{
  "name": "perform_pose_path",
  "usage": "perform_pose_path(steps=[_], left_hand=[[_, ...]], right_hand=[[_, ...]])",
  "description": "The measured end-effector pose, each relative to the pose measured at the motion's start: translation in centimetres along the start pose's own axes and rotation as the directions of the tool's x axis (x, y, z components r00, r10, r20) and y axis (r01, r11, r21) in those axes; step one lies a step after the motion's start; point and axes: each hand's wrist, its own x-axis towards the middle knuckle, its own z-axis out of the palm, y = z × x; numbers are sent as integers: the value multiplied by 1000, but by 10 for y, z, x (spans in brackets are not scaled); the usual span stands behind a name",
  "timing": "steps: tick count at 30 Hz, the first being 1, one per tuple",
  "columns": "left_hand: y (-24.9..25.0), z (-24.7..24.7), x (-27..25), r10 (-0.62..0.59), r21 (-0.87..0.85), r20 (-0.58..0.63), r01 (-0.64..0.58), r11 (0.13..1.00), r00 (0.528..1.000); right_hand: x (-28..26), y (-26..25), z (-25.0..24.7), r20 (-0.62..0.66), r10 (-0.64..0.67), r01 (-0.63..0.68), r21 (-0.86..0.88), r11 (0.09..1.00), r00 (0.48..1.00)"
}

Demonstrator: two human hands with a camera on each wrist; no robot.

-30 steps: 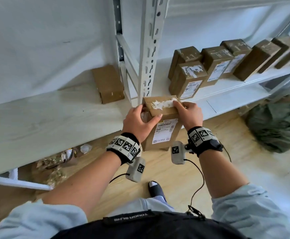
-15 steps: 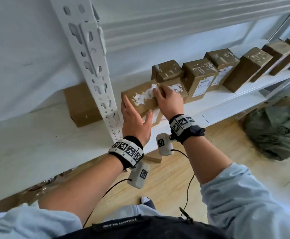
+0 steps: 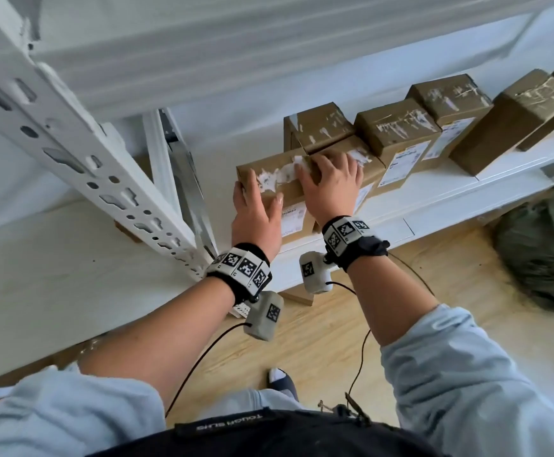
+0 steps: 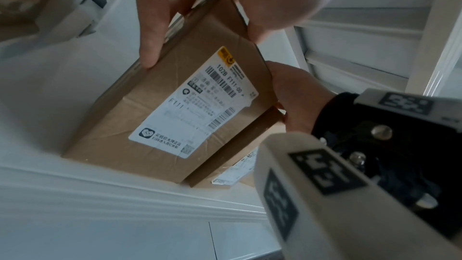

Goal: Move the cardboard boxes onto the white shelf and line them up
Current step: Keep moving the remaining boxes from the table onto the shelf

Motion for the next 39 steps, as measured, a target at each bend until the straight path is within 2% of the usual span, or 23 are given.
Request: perform_pose_path(steps=[4,7,14,19,22,26,31,33,39], left_hand=[[20,12,5,12,5,6,-12,1000,1000],[26,17,8,12,-8,7,-12,1000,1000],[3,17,8,-1,-148,-14,-1,989,1000],[-22,17,-17,-59,-147,25,62,987,998],[-34,10,-38,-36,-129,43,42,991,998],[-56,-10,-65,96,-25,78,-94,995,992],[-104,-58,-97,248,53,113,-255,965,962],[-130,-82,-107,264,95,122,-276,957,957],[-211,-147,-126,225,99,89,-233,967,970]], right_hand=[[14,17,-3,-44,24,-21,65,998,999],[22,24,-4,-26,9,-7,83,996,1000],[12,16,-7,39,-24,19,123,992,999],[-31,9,-22,-55,5,0,93,996,998],[-61,2,-33,-83,-30,38,89,995,996],[-102,-12,-43,-4,-33,33,35,999,999],[-165,-50,-49,105,-76,78,-11,997,992],[-194,-71,-47,146,-101,105,-16,994,984],[-266,-139,-21,195,-172,174,8,985,966]])
